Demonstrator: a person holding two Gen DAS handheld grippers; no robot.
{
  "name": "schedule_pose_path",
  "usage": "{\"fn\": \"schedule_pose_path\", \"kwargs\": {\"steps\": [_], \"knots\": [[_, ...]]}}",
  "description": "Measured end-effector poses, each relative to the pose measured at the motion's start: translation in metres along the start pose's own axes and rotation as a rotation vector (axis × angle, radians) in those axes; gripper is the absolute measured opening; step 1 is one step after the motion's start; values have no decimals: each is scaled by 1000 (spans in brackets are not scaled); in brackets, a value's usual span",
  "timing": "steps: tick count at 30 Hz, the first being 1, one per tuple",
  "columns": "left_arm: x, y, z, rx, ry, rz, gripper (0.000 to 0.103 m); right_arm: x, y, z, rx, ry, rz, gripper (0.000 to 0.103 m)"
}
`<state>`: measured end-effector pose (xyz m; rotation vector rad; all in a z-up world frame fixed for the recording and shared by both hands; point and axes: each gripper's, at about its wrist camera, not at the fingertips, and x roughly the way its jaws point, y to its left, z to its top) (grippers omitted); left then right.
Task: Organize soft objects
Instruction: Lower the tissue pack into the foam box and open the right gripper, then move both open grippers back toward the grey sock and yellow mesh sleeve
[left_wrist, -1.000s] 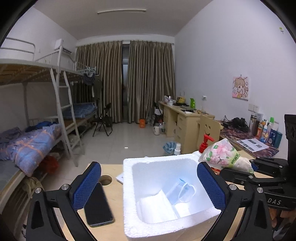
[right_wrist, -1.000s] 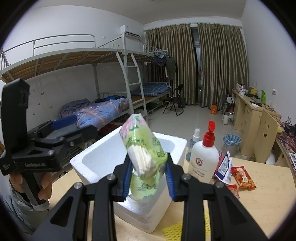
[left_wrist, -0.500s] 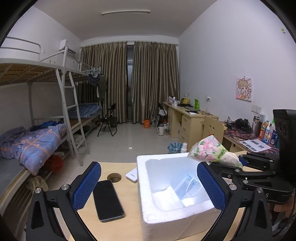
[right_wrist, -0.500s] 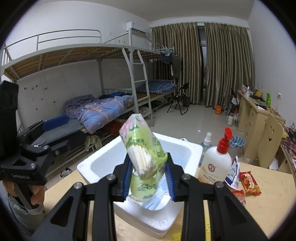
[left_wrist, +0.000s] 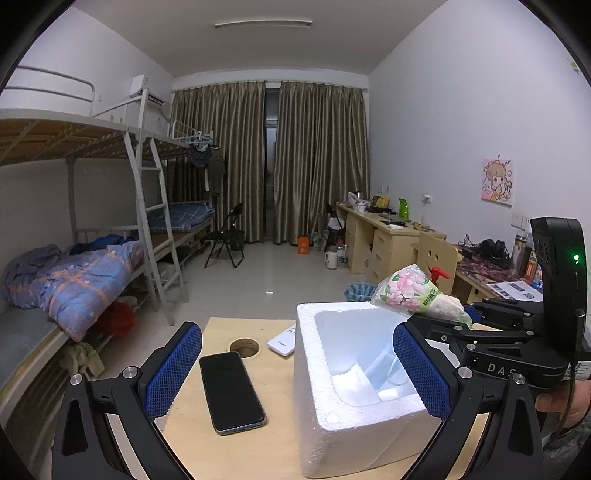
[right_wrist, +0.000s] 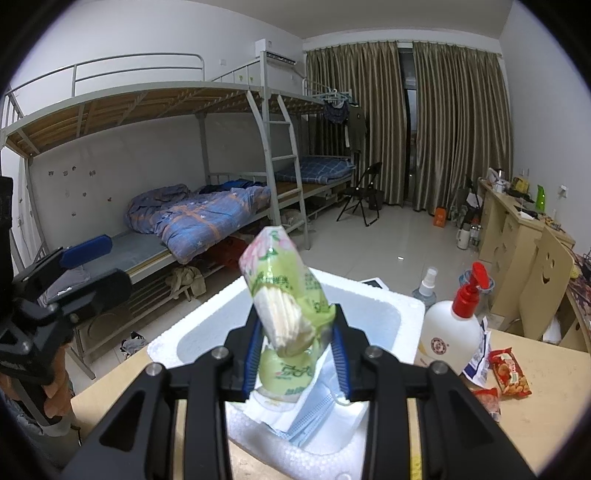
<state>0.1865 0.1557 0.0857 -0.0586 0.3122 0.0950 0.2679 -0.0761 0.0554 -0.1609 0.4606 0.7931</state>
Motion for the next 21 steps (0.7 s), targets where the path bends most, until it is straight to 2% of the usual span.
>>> {"fn": "schedule_pose_path", "kwargs": {"steps": [2,4,5,17,21], "knots": [[0,1,0,0,2,2,103,0,2,0,-10,-6,2,45],[-1,-1,-1,-1,1,2,103,-1,6,-1,-22,-13,-3,68],[-2,-2,-1,0,1,1,103,-3,7,-1,-30,-23,-16,72],[-6,-3,2,0,-3,-4,103,-13,3,-2,-9,-38,-18,74],[-12,-7,1,7,-2,-10,103,-23,4,-3,-8,-51,-26,89]]}}
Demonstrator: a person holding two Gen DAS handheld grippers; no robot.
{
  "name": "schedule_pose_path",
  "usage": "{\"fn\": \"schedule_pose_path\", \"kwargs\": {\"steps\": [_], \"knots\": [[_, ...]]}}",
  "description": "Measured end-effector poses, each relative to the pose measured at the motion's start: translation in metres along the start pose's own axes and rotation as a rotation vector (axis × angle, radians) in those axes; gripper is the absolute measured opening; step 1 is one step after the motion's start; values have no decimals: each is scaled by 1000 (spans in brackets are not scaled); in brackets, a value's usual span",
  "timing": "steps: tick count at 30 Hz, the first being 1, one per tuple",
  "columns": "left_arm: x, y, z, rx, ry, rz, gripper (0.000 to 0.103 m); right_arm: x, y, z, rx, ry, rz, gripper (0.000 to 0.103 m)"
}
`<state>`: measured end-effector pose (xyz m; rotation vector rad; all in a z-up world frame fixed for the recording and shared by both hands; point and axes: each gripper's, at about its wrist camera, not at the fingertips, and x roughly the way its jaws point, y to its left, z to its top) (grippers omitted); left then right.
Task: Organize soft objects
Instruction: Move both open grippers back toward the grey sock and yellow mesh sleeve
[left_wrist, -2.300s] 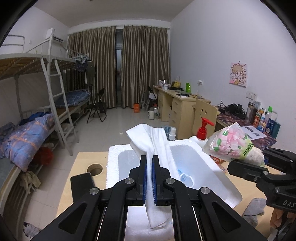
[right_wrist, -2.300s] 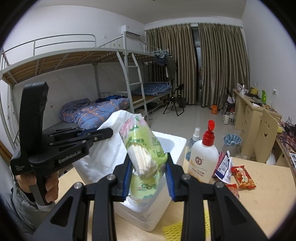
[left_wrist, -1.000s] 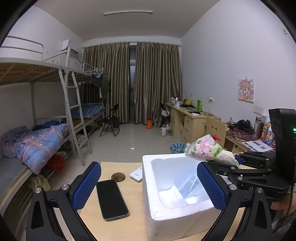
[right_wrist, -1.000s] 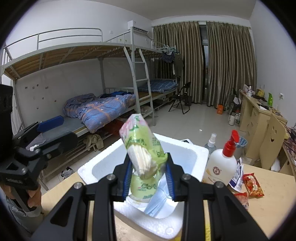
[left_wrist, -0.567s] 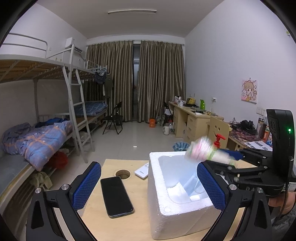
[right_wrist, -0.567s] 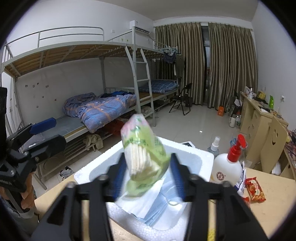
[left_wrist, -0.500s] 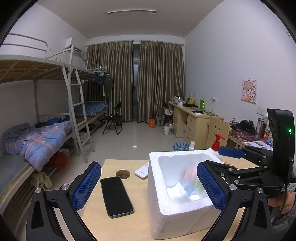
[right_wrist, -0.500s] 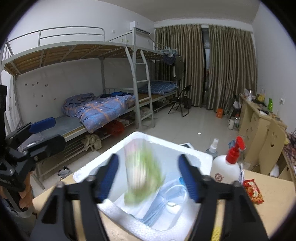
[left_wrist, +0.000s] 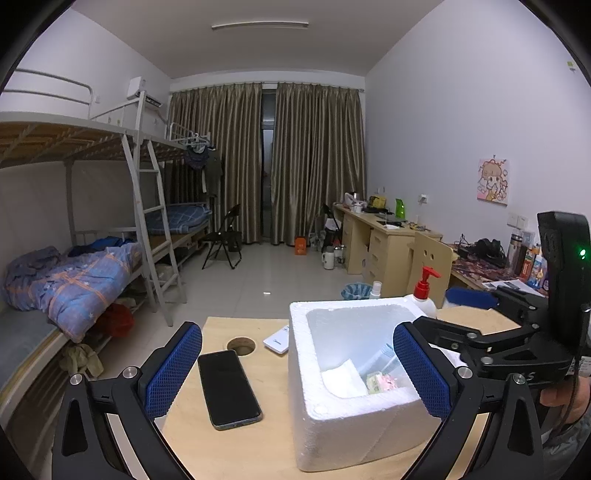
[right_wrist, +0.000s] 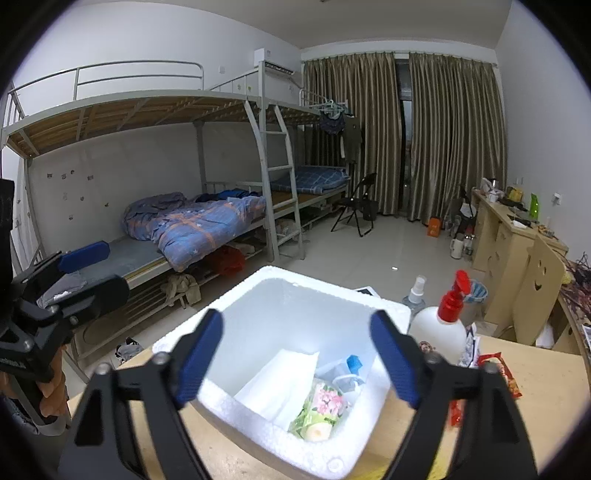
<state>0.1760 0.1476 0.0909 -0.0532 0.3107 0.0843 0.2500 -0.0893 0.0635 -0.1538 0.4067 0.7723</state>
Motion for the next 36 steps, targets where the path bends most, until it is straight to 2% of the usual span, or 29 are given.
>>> {"fn": "schedule_pose_path", "kwargs": {"steps": [4,6,24,36], "knots": [[-7,-7,-2,-1,9,-6,103,-18,-1,-1,2,-21,-12,101],[-13,-12,-3,5,16,-15,103,-25,-2,-2,2,-31,-24,103],[-84,-57,-12,58,-26,-30,103,-110,2,-17,30,-111,-39,103],[-136,-94,-29,81,-56,-83,103,-166,2,-39,36,-155,-74,103]]}}
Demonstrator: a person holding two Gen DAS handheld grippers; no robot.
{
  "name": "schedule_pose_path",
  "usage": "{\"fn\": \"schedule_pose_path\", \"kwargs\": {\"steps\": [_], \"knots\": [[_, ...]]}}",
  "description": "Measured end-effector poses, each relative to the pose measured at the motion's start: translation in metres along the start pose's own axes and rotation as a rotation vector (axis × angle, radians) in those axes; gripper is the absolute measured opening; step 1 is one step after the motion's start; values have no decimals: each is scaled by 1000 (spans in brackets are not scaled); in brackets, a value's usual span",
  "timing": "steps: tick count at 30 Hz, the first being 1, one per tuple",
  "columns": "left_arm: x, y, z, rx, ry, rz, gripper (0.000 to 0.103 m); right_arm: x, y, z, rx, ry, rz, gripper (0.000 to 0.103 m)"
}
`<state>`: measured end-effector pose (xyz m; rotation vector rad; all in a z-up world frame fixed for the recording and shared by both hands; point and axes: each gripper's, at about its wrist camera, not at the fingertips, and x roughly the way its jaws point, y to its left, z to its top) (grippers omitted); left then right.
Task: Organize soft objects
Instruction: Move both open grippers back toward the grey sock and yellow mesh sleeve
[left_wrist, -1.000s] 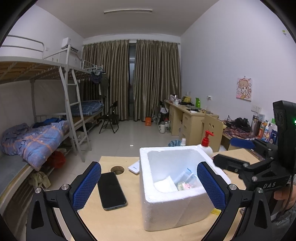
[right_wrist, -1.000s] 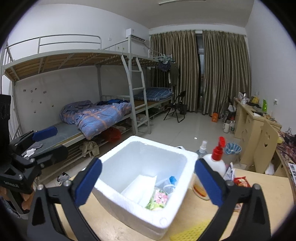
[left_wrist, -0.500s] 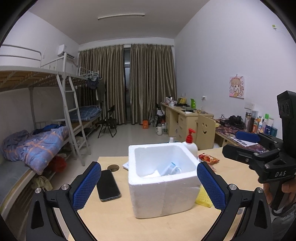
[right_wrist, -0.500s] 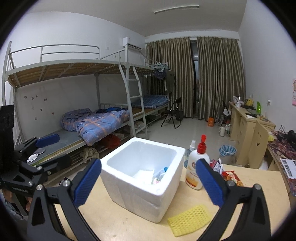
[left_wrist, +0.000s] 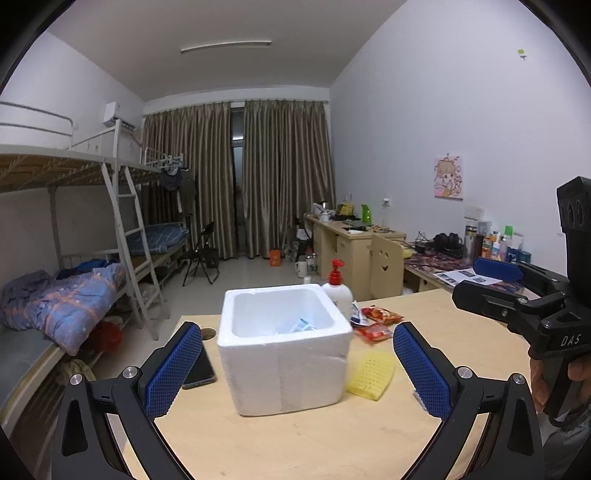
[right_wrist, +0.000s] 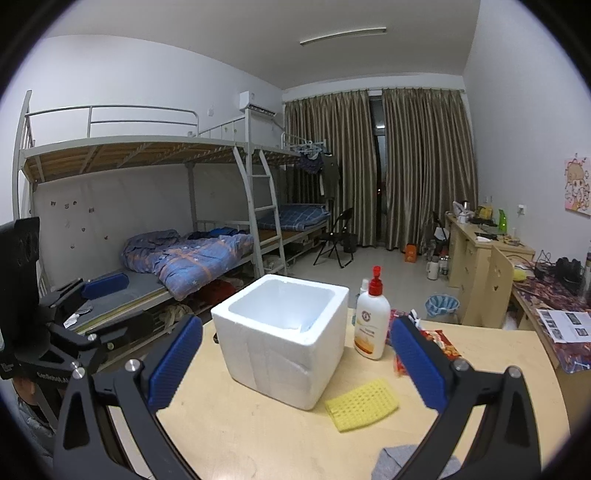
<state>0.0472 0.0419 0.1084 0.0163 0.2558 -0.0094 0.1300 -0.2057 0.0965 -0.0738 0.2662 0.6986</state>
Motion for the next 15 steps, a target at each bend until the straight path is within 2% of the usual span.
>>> {"fn": "schedule_pose_path", "kwargs": {"steps": [6,15], "knots": [[-12,-18,-9,-22,-12,-58,103,-25,-6,-11,16,-27,-33,103],[-22,-40,-25,-9,-39,-85,103,-49,-18,-31,55,-49,-72,103]]}}
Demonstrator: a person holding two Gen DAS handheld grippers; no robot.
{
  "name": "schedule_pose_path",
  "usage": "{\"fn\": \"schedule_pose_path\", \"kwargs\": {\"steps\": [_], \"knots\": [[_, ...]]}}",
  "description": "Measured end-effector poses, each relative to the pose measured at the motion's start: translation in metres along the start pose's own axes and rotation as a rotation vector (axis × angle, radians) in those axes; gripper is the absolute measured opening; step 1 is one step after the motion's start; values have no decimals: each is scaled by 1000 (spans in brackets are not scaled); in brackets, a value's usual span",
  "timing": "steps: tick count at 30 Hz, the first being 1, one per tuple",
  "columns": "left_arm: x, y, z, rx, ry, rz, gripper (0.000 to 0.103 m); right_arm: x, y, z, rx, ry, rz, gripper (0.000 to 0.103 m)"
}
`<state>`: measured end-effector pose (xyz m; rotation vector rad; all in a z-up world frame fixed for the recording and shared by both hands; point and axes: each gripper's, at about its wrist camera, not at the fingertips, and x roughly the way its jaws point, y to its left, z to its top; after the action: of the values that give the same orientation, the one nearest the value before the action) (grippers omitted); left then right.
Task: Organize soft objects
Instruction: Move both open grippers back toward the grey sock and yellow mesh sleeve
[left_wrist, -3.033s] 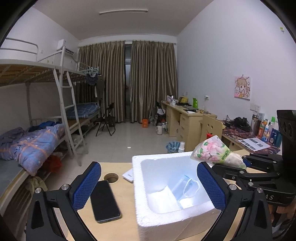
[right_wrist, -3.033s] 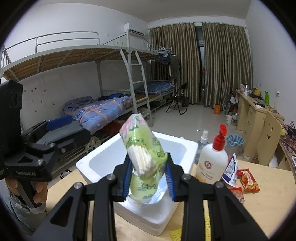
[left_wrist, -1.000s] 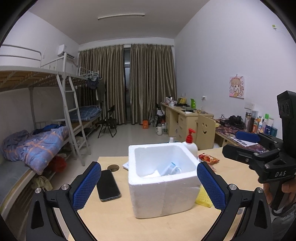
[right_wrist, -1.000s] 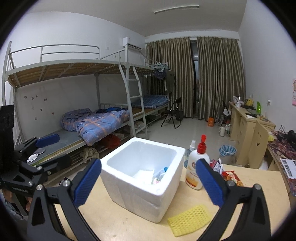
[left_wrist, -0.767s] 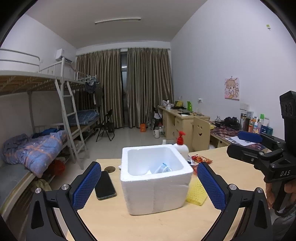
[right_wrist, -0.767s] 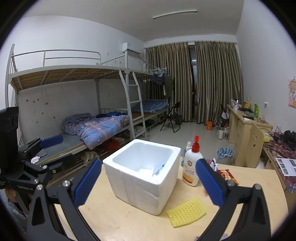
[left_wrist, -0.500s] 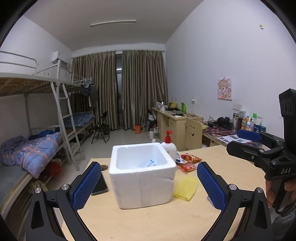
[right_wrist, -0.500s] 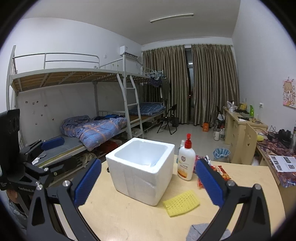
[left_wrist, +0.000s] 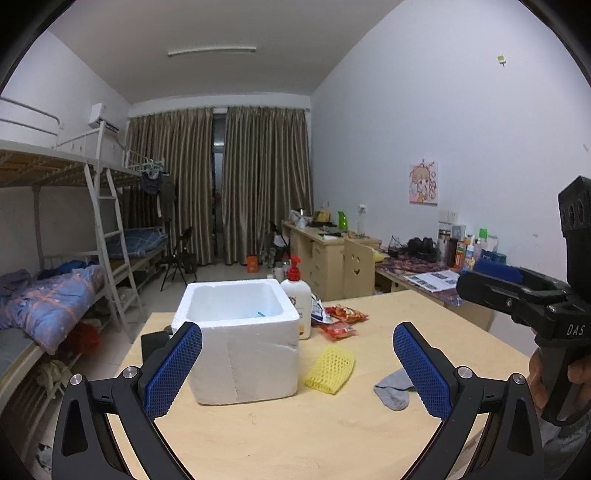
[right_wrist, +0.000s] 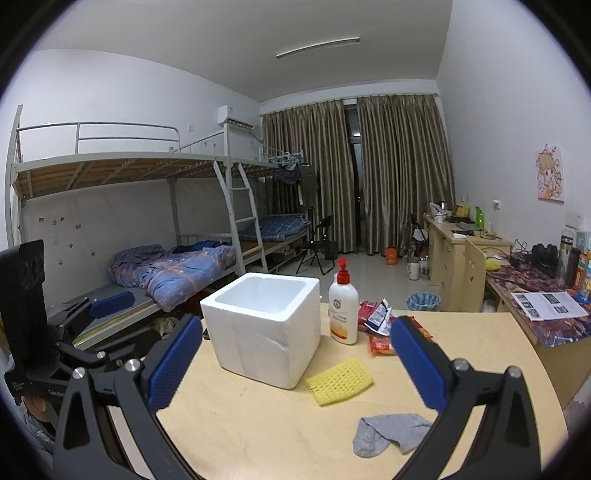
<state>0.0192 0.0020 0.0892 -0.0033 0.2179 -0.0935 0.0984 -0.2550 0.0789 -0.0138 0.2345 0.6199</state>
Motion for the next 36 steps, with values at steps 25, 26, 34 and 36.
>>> {"fn": "schedule_pose_path", "kwargs": {"steps": [25,26,34,36], "knots": [[9,-11,-58,-27,-25,-44,103,-26,-11,-70,34,20,-111,103],[11,-11,-60,-36,-21,-61,103,-26,-9,-73,34,24,-115,103],[15,-20,-67,-16,9,-100,103,-26,-6,-76,36,52,-140,103],[18,-23,-67,-16,24,-123,103,-25,-8,-76,37,59,-140,103]]}}
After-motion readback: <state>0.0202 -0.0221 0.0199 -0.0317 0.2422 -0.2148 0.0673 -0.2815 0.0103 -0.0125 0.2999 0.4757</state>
